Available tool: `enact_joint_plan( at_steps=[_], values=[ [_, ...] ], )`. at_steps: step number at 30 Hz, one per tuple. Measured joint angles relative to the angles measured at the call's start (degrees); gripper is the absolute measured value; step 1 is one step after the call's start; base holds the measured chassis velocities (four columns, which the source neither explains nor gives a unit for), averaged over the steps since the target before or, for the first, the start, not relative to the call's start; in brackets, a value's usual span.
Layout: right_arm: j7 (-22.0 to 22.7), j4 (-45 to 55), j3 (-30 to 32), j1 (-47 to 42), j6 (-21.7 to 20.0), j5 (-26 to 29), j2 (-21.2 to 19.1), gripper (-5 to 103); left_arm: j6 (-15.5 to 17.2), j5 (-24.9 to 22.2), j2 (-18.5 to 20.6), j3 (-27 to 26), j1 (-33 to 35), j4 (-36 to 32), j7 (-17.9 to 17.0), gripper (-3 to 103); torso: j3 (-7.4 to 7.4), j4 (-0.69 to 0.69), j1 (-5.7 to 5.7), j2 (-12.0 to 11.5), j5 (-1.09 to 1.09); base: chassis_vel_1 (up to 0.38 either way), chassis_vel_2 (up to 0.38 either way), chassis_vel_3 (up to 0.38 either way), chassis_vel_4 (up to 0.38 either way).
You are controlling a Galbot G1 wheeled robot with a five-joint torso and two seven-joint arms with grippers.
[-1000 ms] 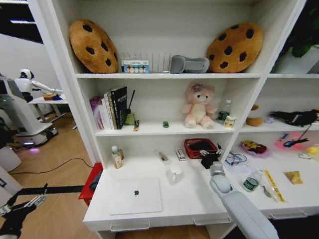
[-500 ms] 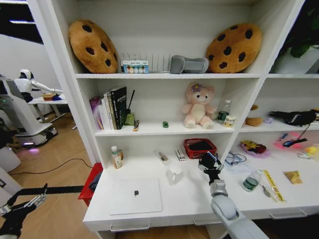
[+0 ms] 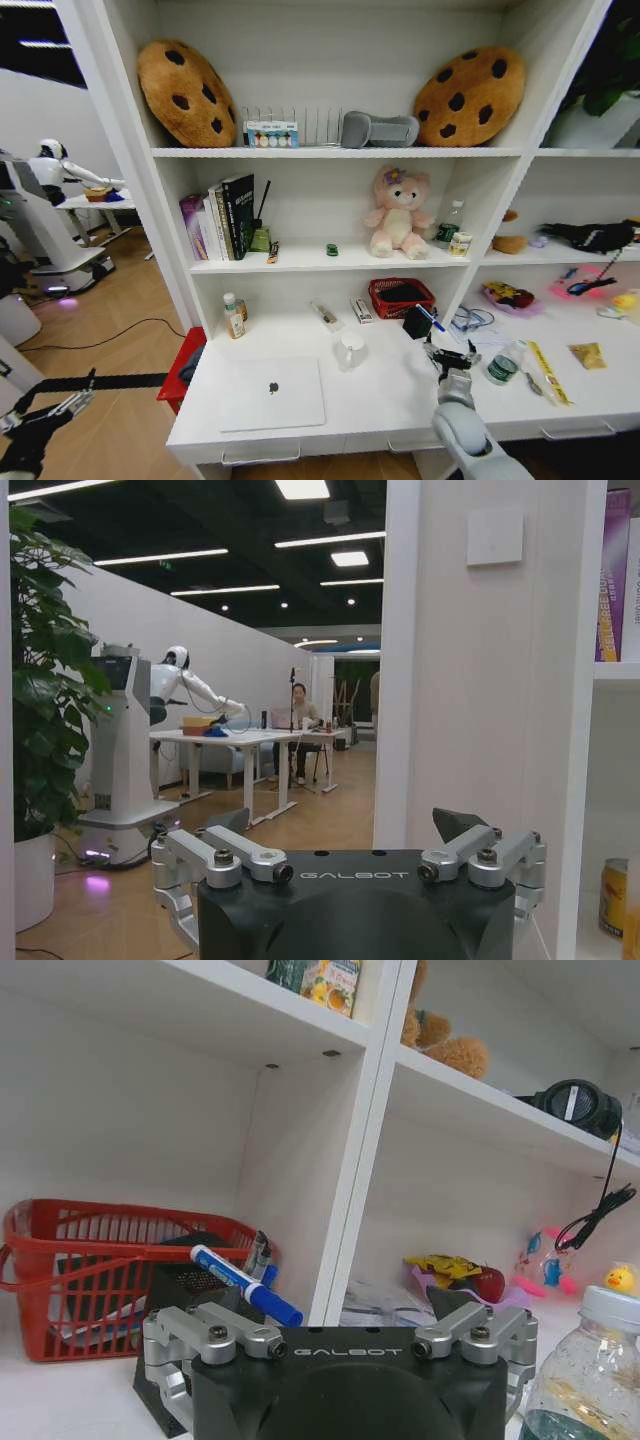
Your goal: Organize the objects on the table.
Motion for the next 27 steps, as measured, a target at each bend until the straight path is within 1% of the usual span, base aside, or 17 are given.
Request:
enact_joint_plan(
  at_steps=[5,9,11,12,14,17,18,19,20,22,23,24,25,26,27],
  values=[
    [-0.79,-3.78,-1.22,3.50,-0.57,2.77,-1.37,100,0.00,0.00,0.00,0.00,0.00,0.00,0.00,100,0.00,0.00,0.00,0.00,0.00,0.000,0.000,0.000,0.000],
    [-1.10,-5.74,-2.26,5.41,-0.77,3.76,-1.82,102,0.00,0.00,0.00,0.00,0.01,0.00,0.00,100,0.00,0.00,0.00,0.00,0.01,0.000,0.000,0.000,0.000],
    [-1.31,-7.11,-3.14,6.74,-0.87,4.33,-2.10,95,0.00,0.00,0.00,0.00,0.00,0.00,0.00,100,0.00,0.00,0.00,0.00,0.00,0.000,0.000,0.000,0.000],
    [-1.31,-7.11,-3.14,6.74,-0.87,4.33,-2.10,95,0.00,0.00,0.00,0.00,0.00,0.00,0.00,100,0.00,0.00,0.00,0.00,0.00,0.000,0.000,0.000,0.000],
    [-1.40,-8.35,-4.21,8.22,-0.98,4.89,-2.41,90,0.00,0.00,0.00,0.00,0.00,0.00,0.00,100,0.00,0.00,0.00,0.00,0.00,0.000,0.000,0.000,0.000],
    [-1.41,-8.73,-4.65,8.76,-1.04,5.02,-2.50,88,0.00,0.00,0.00,0.00,0.00,0.00,0.00,100,0.00,0.00,0.00,0.00,0.00,0.000,0.000,0.000,0.000],
    [-1.40,-9.05,-5.07,9.23,-1.10,5.15,-2.51,82,0.00,0.00,0.00,0.00,0.00,0.00,0.00,100,0.00,0.00,0.00,0.00,0.00,0.000,0.000,0.000,0.000],
    [-1.37,-9.28,-5.36,9.50,-1.17,5.23,-2.52,71,0.00,0.00,0.00,0.00,0.00,0.00,0.00,100,0.00,0.00,0.00,0.00,0.00,0.000,0.000,0.000,0.000],
    [-1.37,-9.28,-5.36,9.50,-1.17,5.23,-2.52,71,0.00,0.00,0.00,0.00,0.00,0.00,0.00,100,0.00,0.00,0.00,0.00,0.00,0.000,0.000,0.000,0.000],
    [-1.30,-9.44,-5.54,9.66,-1.19,5.28,-2.48,61,0.00,0.00,0.00,0.00,0.00,0.00,0.00,100,0.00,0.00,0.00,0.00,0.00,0.000,0.000,0.000,0.000],
    [-1.30,-9.44,-5.54,9.66,-1.19,5.28,-2.48,61,0.00,0.00,0.00,0.00,0.00,0.00,0.00,100,0.00,0.00,0.00,0.00,0.00,0.000,0.000,0.000,0.000],
    [-1.25,-9.44,-5.58,9.66,-1.20,5.30,-2.47,55,0.00,0.00,0.00,0.00,0.00,0.00,0.00,100,0.00,0.00,0.00,0.00,0.00,0.000,0.000,0.000,0.000],
    [-1.18,-9.41,-5.60,9.62,-1.22,5.33,-2.45,55,0.00,0.00,0.00,0.00,0.00,0.00,0.00,100,0.00,0.00,0.00,0.00,0.00,0.000,0.000,0.000,0.000],
    [-1.06,-9.34,-5.61,9.54,-1.25,5.37,-2.38,50,0.00,0.00,0.00,0.00,0.00,0.00,0.00,100,0.00,0.00,0.00,0.00,0.00,0.000,0.000,0.000,0.000],
    [-1.06,-9.34,-5.61,9.54,-1.25,5.37,-2.38,50,0.00,0.00,0.00,0.00,0.00,0.00,0.00,100,0.00,0.00,0.00,0.00,0.00,0.000,0.000,0.000,0.000]
  ],
)
